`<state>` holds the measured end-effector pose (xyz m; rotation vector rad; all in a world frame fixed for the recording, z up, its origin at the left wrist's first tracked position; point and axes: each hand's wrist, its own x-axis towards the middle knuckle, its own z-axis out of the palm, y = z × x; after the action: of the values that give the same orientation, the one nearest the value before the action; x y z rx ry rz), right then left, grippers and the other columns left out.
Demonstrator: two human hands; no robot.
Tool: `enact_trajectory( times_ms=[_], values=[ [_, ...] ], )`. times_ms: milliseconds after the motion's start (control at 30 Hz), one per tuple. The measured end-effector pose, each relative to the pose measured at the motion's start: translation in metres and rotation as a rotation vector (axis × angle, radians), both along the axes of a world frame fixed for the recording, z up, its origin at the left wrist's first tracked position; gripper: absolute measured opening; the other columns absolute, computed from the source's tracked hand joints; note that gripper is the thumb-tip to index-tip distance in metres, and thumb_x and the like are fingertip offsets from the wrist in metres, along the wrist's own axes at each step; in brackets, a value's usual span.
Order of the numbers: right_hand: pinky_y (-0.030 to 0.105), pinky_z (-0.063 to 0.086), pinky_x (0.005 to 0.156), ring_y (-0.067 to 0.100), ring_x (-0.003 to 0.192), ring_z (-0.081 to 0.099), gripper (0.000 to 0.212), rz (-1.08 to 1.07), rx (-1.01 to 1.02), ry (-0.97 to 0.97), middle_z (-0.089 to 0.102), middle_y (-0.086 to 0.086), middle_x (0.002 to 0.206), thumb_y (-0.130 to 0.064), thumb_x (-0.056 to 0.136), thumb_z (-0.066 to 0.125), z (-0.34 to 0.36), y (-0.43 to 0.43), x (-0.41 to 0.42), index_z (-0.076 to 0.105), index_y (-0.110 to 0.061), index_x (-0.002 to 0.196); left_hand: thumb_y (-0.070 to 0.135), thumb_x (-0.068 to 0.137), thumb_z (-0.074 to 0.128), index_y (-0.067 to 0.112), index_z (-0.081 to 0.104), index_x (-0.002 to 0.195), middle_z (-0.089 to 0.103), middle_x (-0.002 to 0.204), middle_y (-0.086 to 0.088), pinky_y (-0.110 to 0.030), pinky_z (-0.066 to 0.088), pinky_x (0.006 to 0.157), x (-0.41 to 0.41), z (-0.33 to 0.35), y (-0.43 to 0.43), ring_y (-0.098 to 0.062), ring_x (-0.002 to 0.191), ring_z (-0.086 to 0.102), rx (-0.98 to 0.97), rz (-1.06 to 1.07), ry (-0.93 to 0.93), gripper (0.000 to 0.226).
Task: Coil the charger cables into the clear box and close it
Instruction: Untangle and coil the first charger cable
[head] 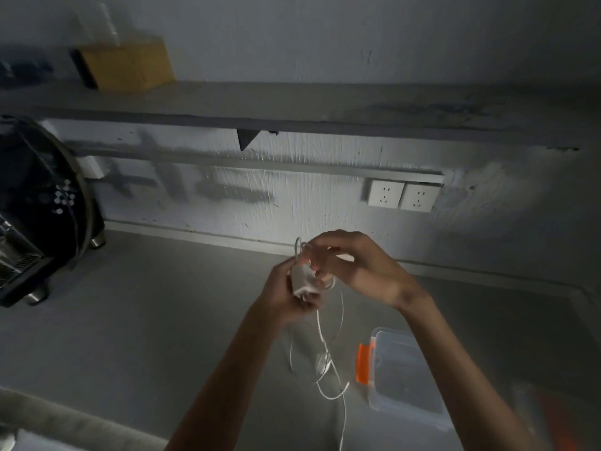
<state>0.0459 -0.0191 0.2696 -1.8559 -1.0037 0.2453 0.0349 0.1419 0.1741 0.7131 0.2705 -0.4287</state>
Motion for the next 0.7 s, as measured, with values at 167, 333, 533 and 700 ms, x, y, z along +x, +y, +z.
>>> enact_trajectory(
  times_ms=[167,333,533,700],
  values=[
    [0.028,0.052,0.081,0.012,0.096,0.063,0.021,-0.298,0.331,0.221,0.066,0.001,0.104,-0.034,0.097,0.048,-0.038,-0.031,0.008,0.065,-0.021,0.099,0.035,0.083,0.055,0.014,0.059,0.071,0.062,0.058,0.001,-0.016,0.037,0.038,0.025,0.05,0.002,-0.011,0.042,0.053,0.104,-0.13,-0.145,0.025],
    [0.02,0.056,0.061,0.003,0.075,0.065,0.042,-0.197,0.237,0.568,0.061,0.005,0.095,-0.007,0.091,0.058,-0.088,-0.01,0.014,0.046,-0.009,0.132,0.041,0.087,0.054,0.014,0.053,0.067,0.051,0.053,0.002,-0.017,0.029,0.036,0.011,0.118,-0.005,-0.012,0.04,0.046,0.196,-0.308,-0.321,0.034],
    [0.026,0.051,0.072,0.014,0.079,0.059,0.033,-0.037,0.28,0.488,0.069,0.0,0.094,-0.026,0.1,0.039,-0.122,0.018,0.007,0.068,-0.012,0.095,0.039,0.087,0.055,0.009,0.053,0.066,0.052,0.051,-0.003,-0.019,0.038,0.038,-0.025,0.172,0.0,-0.016,0.038,0.05,0.204,-0.286,-0.597,0.036],
    [0.018,0.043,0.071,0.012,0.079,0.064,0.019,-0.089,-0.331,0.252,0.072,0.008,0.093,-0.022,0.094,0.06,-0.189,0.017,0.022,0.069,-0.005,0.095,0.036,0.088,0.043,0.008,0.051,0.064,0.052,0.051,-0.001,-0.019,0.036,0.039,-0.051,0.191,0.032,-0.014,0.039,0.05,0.117,-0.09,-0.798,0.037]
  ],
)
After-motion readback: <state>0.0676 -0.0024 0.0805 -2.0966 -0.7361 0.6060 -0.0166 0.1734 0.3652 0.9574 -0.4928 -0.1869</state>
